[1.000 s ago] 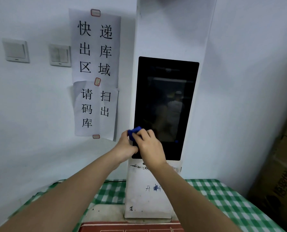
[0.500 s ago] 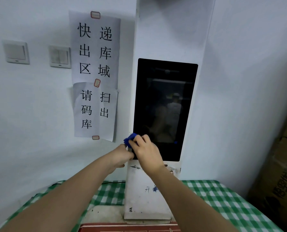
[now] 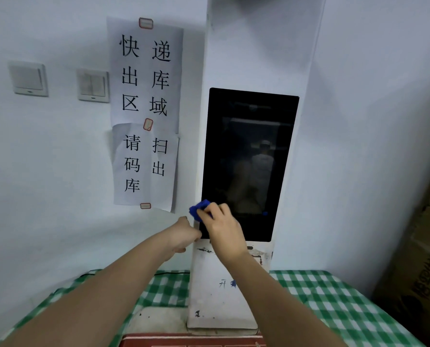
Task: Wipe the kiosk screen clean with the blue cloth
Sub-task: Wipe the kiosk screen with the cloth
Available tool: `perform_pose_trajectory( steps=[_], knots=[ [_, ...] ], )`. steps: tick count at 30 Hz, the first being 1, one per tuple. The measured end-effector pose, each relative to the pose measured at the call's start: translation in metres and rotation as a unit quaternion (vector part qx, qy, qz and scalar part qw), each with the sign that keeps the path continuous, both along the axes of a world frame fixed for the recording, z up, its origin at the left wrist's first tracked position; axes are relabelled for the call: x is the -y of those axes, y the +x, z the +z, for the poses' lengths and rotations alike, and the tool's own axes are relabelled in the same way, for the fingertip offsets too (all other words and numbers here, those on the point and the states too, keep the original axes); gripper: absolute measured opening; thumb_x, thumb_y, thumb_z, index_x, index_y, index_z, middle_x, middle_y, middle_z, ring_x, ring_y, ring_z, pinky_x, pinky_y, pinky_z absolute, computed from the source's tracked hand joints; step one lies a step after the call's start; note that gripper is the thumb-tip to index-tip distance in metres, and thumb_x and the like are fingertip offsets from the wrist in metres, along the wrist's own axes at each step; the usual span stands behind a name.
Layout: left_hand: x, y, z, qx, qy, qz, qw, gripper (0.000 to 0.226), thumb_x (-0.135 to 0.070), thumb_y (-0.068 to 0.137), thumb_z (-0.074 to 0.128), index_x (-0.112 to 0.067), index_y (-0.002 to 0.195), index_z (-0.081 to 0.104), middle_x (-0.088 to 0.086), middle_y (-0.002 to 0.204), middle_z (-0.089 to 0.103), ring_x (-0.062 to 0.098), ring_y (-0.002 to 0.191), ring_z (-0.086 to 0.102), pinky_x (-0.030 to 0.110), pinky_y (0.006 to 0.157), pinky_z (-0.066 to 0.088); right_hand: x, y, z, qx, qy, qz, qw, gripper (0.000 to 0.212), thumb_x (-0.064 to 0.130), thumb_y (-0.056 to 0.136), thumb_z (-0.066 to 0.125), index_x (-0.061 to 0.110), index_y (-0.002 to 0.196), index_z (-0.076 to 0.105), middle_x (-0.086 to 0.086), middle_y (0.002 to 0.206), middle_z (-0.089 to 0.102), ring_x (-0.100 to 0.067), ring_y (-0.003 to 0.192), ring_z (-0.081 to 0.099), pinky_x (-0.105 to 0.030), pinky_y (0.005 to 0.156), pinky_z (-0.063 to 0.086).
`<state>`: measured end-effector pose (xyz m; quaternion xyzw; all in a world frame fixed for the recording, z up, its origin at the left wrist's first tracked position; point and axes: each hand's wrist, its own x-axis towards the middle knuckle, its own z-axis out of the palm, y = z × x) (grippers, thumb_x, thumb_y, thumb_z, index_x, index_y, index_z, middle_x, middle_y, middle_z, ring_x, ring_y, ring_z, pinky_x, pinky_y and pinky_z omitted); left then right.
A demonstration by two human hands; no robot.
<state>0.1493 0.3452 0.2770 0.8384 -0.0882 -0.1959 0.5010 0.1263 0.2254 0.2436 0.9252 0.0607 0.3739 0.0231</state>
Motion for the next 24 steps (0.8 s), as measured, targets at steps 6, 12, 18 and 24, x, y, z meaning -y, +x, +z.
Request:
perform_pose_trajectory(
  steps=[6, 12, 18, 24],
  knots=[
    [-0.002, 0.001, 0.000, -0.001, 0.001, -0.005, 1.000, 0.066, -0.006, 0.091, 0.047, -0.008, 0.149, 0.018, 0.006, 0.124, 0.041, 0.018, 0.104, 0.038, 0.026, 0.085, 0.042, 0.013, -0.008, 0.011, 0.036, 0.020, 0.017, 0.999, 0.070, -0.010, 0.045, 0.080, 0.010, 0.111, 0.067, -0.005, 0.097, 0.060, -0.024, 0.081, 0.054, -0.025, 0.042, 0.044],
    [0.006, 0.004, 0.000, 0.015, -0.050, 0.004, 0.999, 0.087, -0.004, 0.090, 0.049, -0.023, 0.154, -0.007, 0.009, 0.135, 0.042, 0.021, 0.109, 0.047, 0.031, 0.091, 0.044, 0.016, 0.000, 0.011, 0.083, 0.034, -0.012, 0.996, 0.071, -0.015, 0.045, 0.080, 0.007, 0.112, 0.067, -0.008, 0.096, 0.061, -0.025, 0.077, 0.054, -0.025, 0.045, 0.046],
    [0.008, 0.008, 0.000, 0.046, -0.062, 0.016, 0.997, 0.091, -0.001, 0.087, 0.049, -0.032, 0.153, -0.006, 0.016, 0.145, 0.037, 0.019, 0.095, 0.047, 0.034, 0.090, 0.045, 0.023, -0.007, -0.007, -0.011, -0.033, 0.016, 0.999, 0.069, -0.011, 0.041, 0.079, 0.011, 0.105, 0.069, -0.004, 0.092, 0.058, -0.022, 0.075, 0.053, -0.022, 0.044, 0.039],
    [0.017, 0.008, 0.001, 0.055, -0.078, 0.006, 0.995, 0.094, 0.001, 0.083, 0.050, -0.033, 0.153, -0.003, 0.014, 0.144, 0.041, 0.026, 0.113, 0.052, 0.037, 0.094, 0.046, 0.034, -0.012, 0.026, 0.077, 0.015, 0.015, 0.997, 0.062, -0.007, 0.057, 0.079, 0.008, 0.116, 0.066, -0.007, 0.099, 0.061, -0.024, 0.084, 0.053, -0.027, 0.045, 0.045]
  ],
)
